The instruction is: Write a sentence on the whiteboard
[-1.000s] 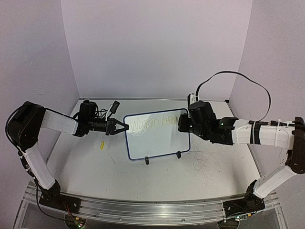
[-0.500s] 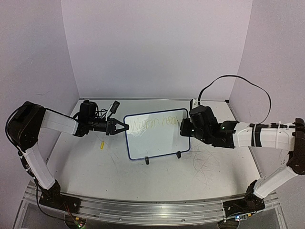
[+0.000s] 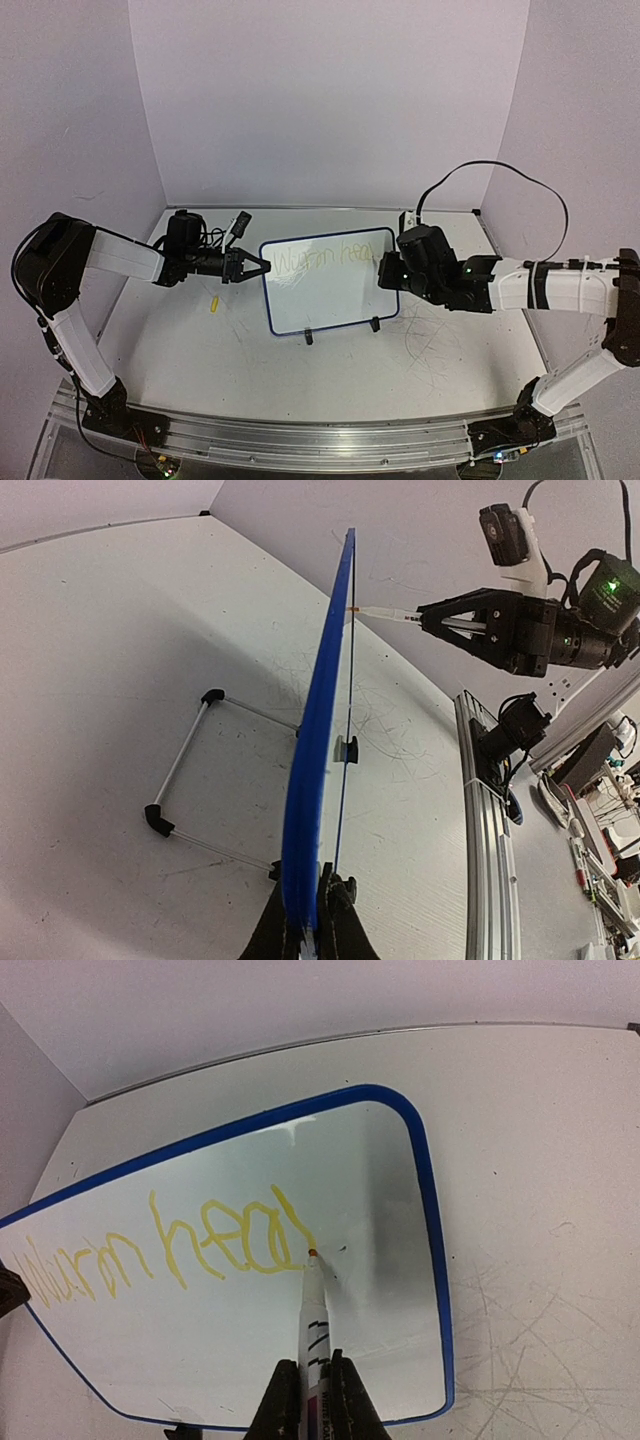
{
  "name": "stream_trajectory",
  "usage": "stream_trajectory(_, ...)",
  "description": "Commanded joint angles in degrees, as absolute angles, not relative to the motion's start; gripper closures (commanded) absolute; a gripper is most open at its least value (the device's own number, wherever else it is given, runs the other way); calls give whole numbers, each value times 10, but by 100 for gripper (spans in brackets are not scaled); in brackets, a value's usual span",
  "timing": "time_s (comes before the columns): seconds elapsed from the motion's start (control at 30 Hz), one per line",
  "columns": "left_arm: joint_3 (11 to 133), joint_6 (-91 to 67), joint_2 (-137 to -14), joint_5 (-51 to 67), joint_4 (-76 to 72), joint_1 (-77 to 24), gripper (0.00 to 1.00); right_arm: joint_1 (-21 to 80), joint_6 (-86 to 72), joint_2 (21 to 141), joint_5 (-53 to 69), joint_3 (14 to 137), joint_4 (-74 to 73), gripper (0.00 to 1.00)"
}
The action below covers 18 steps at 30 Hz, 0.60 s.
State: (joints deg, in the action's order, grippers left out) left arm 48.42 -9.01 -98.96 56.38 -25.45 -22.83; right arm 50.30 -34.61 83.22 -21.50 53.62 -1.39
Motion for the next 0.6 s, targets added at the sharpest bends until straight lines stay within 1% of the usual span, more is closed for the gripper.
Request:
stream_trajectory(0.0, 495, -50, -997, 492, -221, -230, 100, 503, -352, 828, -213, 530, -26, 100)
stream_trajectory(0.57, 497, -50, -995, 492, -220, -231, 100, 502, -315, 843, -251, 582, -12, 100)
